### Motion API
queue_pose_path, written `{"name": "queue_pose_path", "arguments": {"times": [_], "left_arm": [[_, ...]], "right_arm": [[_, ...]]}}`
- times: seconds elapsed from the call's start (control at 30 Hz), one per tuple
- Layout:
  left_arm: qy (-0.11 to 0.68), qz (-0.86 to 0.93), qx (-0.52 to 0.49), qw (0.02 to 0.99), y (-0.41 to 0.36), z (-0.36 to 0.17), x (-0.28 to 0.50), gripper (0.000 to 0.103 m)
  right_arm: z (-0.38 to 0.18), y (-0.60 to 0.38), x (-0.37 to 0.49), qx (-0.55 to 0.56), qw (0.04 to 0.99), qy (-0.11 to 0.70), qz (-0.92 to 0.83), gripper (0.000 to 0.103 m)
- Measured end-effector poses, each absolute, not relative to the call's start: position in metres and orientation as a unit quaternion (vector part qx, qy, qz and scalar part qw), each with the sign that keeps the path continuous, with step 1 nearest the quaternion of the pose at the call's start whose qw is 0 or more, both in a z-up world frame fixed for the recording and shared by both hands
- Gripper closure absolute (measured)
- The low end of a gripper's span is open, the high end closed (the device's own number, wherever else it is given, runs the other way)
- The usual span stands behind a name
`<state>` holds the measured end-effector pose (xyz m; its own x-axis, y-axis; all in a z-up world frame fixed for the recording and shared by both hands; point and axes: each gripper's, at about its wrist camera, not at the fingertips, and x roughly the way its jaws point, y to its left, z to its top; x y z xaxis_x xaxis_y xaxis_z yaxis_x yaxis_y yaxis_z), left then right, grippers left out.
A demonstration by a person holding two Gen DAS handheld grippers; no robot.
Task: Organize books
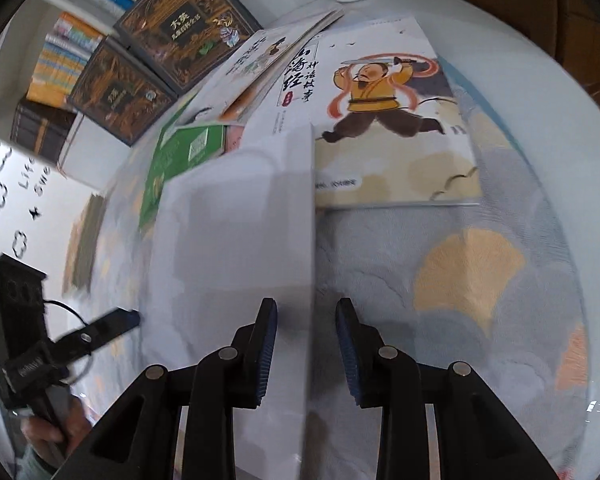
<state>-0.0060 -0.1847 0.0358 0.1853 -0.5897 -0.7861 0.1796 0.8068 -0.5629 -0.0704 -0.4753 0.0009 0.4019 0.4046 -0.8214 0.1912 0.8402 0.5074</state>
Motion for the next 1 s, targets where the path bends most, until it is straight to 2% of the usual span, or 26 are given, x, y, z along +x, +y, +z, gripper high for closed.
{"name": "queue_pose_path", "arguments": {"times": [0.33, 0.53, 0.8, 1.0], "left_arm": [[0.585, -0.261, -0.178, 0.747, -0.201, 0.026, -0.012, 0.042], [0.591, -0.262, -0.204, 0.735, -0.174, 0.026, -0.014, 0.042], [0.526, -0.2, -0.263, 0.784, -0.074, 0.069, -0.028, 0.042], [0.472, -0.124, -0.316, 0.813, 0.019, 0.09, -0.039, 0.042]], "right_arm": [[-0.005, -0.487, -0.066, 0.36, 0.76, 0.531, 0.103, 0.071], [0.034, -0.475, -0.072, 0.4, 0.757, 0.496, 0.149, 0.071], [0.125, -0.377, -0.061, 0.298, 0.804, 0.461, 0.228, 0.071], [0.132, -0.302, -0.052, 0.288, 0.776, 0.478, 0.294, 0.072]]}}
